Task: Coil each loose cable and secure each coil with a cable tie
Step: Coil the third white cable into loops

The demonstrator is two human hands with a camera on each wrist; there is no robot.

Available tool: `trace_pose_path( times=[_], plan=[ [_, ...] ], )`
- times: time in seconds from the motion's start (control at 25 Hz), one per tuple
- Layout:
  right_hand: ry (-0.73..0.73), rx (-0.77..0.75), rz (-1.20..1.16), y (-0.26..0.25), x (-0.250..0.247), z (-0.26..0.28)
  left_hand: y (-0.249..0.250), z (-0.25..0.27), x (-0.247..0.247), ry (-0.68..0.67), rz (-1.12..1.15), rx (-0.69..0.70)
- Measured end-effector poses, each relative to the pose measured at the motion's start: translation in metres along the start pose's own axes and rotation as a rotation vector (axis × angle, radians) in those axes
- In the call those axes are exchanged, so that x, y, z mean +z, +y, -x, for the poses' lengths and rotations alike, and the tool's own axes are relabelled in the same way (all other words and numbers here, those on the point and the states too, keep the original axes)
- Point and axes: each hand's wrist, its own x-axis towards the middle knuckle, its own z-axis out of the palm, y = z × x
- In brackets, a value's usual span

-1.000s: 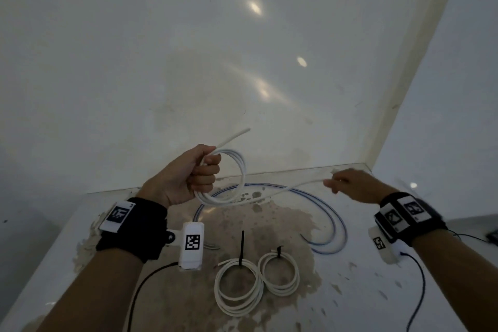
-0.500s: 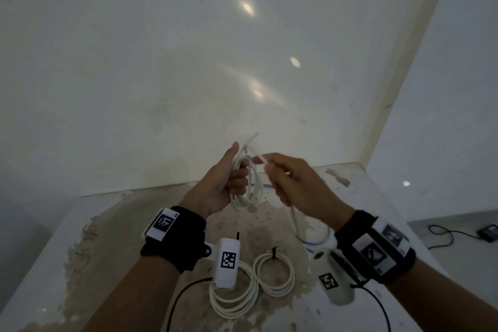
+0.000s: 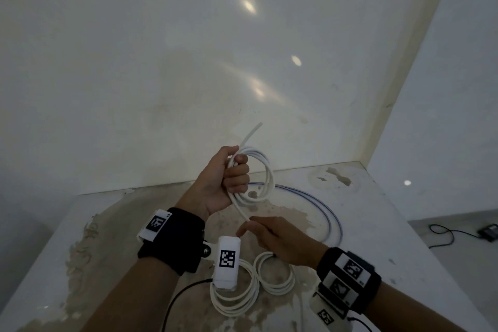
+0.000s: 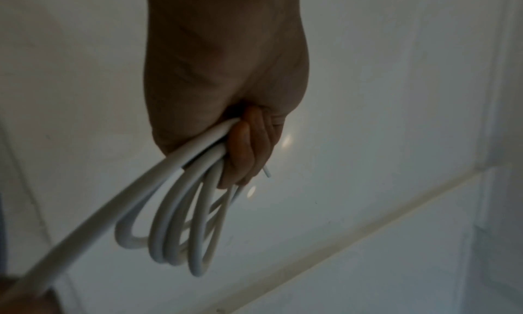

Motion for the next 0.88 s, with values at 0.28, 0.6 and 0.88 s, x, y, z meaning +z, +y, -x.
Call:
trace_pose_path(
  times=[0.28,0.6,0.88],
  plan=[
    [0.065,0.186,0.065,0.055,-0.051,0.012,0.021,0.013,-0.013,-0.017,-0.077,-0.084],
    [0.419,0.375,-0.526,0.026,-0.111,0.002,0.005,0.014,-0.021,0.021,-0.344,-0.225],
    [0.535,0.097,-0.519,-0.049,-0.054,-0.008,-0.025,-0.008,-0.008,0.193,-0.382,-0.065]
  ],
)
